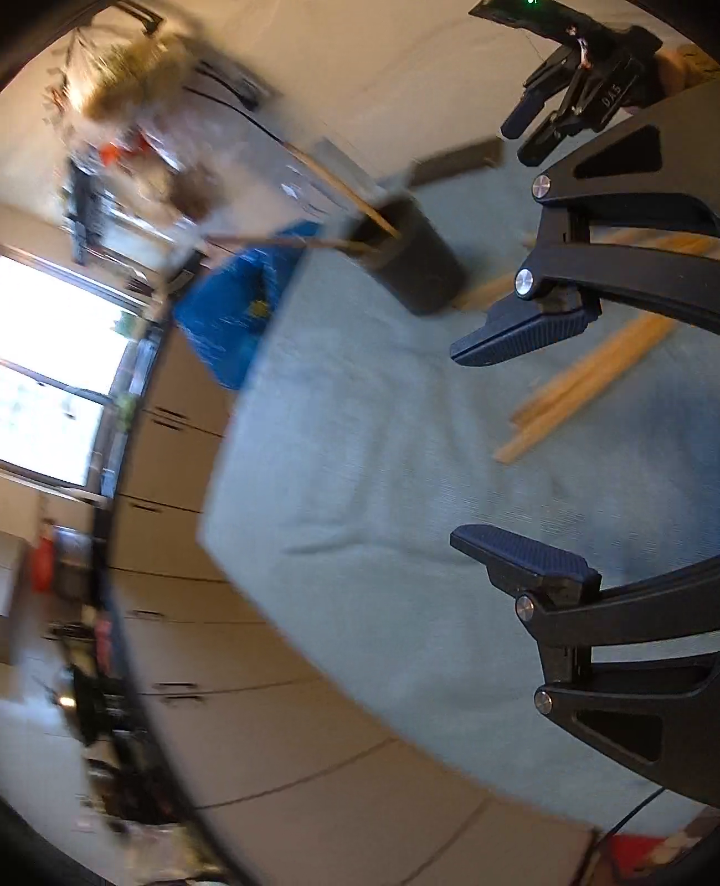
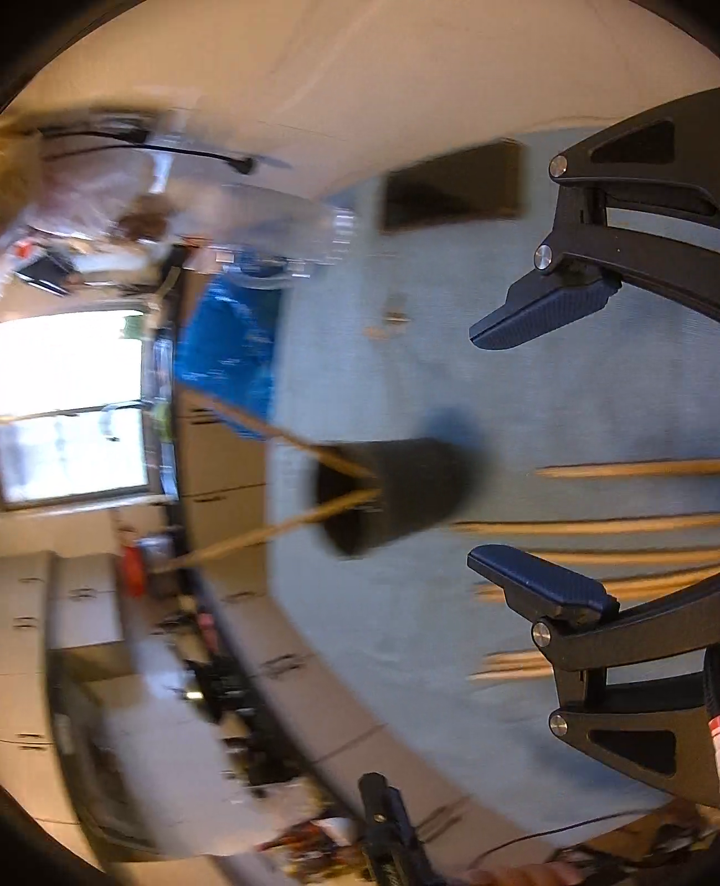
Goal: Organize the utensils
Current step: 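Close the left tool on a chopstick while the right tool grasps another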
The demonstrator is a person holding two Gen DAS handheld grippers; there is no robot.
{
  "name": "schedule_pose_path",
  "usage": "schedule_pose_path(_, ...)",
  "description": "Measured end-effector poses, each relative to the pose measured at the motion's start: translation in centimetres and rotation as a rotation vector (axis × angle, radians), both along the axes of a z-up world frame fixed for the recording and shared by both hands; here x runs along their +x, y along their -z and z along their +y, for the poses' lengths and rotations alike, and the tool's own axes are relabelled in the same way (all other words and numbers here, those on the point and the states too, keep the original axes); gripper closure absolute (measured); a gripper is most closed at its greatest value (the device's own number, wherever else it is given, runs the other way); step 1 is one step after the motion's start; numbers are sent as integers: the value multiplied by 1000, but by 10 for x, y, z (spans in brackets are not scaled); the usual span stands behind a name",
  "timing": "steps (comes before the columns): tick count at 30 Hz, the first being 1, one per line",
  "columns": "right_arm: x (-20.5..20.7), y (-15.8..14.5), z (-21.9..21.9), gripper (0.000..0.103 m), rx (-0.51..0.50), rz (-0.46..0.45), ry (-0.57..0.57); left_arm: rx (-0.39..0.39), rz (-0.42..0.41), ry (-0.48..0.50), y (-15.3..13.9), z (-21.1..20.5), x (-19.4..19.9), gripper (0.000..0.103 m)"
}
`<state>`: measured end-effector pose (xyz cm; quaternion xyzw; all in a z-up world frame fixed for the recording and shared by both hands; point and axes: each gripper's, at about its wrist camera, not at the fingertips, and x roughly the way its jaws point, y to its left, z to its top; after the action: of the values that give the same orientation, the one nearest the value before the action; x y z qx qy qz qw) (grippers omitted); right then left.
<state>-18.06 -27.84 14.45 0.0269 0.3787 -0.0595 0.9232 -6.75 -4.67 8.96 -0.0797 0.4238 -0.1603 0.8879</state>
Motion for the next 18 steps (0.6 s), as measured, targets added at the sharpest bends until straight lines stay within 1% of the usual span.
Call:
schedule_pose_path(1,-2,10,-3,28,17,24,3,9,22,6,12,0,-2,54)
schedule_pose_path(2,-4,18,-7,29,39,45,8,25,51,18,25,-3,-2,56)
schedule_pose_path(4,-7,31,-11,32,75,73,21,44,83,29,41,-11,-2,58)
schedule_pose_path(6,-8,41,-17,32,107,92,39,68,99,32,52,-19,1,59)
schedule_pose_path(9,-11,48,-19,32,130,100,50,105,118,12,66,-27,14,59)
schedule_pose_path(12,-13,48,-15,32,121,90,33,105,149,-22,74,-32,30,63)
schedule_pose_path(13,-12,46,-13,32,115,89,29,107,158,-26,77,-33,34,69)
schedule_pose_path(14,-11,47,-12,32,106,88,23,115,167,-20,80,-38,37,79)
schedule_pose_path(15,-10,46,-9,32,103,88,21,139,158,-12,82,-44,39,83)
schedule_pose_path(16,-9,47,-7,32,102,89,19,164,143,-9,81,-48,41,94)
schedule_pose_path(18,-6,49,-8,32,112,95,18,206,117,7,82,-56,39,95)
